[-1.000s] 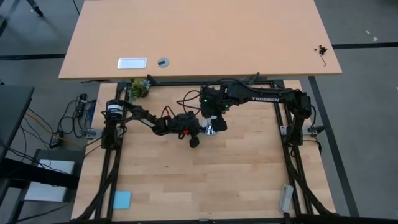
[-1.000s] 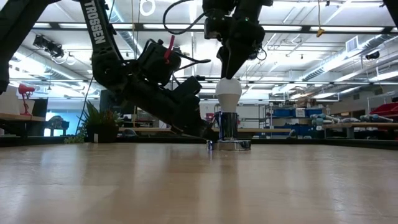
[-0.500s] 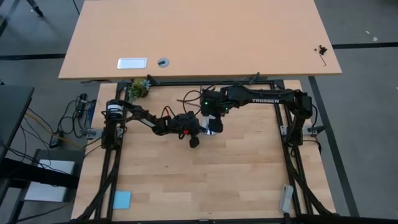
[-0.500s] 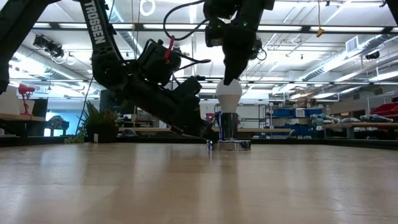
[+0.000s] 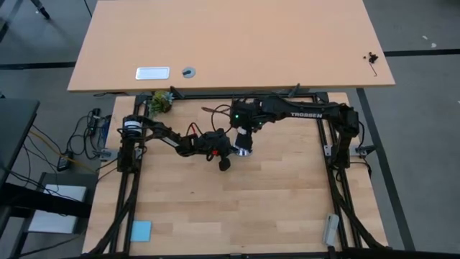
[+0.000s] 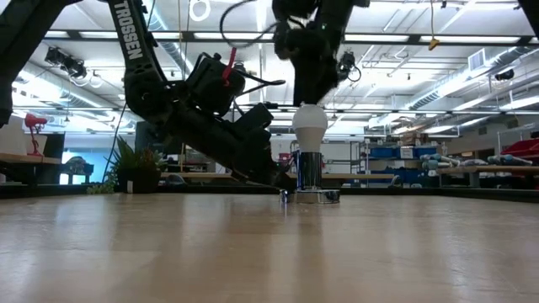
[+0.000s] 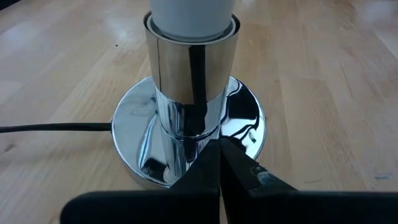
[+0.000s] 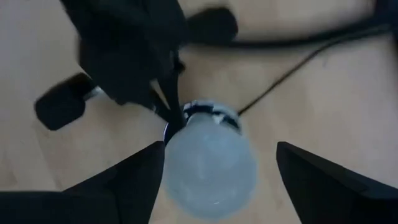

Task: Screw lightbulb
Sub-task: Insert the white lightbulb into the silver lamp

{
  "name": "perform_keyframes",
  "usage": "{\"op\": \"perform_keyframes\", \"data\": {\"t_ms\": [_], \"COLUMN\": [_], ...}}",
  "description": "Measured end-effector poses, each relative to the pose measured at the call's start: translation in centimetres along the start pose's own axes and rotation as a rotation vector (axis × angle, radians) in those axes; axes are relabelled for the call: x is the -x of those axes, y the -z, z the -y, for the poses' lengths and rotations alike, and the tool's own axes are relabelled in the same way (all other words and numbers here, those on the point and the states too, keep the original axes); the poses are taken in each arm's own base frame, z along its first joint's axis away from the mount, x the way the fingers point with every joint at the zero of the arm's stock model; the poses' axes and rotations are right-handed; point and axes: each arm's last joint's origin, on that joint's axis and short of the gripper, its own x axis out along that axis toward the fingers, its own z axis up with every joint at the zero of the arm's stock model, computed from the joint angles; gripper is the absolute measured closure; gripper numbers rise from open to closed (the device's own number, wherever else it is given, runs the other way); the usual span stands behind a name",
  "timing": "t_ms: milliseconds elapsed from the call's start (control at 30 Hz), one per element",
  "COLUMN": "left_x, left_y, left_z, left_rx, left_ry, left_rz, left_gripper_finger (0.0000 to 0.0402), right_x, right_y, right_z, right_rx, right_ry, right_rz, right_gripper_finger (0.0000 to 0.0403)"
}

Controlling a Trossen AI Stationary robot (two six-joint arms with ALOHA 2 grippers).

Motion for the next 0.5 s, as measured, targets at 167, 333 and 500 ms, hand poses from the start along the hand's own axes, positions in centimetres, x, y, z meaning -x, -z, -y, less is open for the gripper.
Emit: {"op": "perform_keyframes", "data": {"t_ms": [167,333,500], "left_x": [0.0,0.0,0.0], "left_y": [0.0,0.0,0.0], "left_z": [0.0,0.0,0.0], "left_rx": [0.000,0.000,0.000], "left_ry": [0.000,0.000,0.000], "left_rz": [0.000,0.000,0.000], "left_gripper_finger": [0.0399,0.0399,0.0399], "right_x": [1.4,0.8,-0.8], "right_y": [-0.7,-0.3,0.6], "right_z": [0.0,0.1,0.3], "right_rx": [0.265,0.441,0.485], "right_ry": [0.005,-0.050,-0.091], "right_rz": [0.039,0.024,-0.022], "right_gripper_finger": [0.0063,0.0053,0.0055]}}
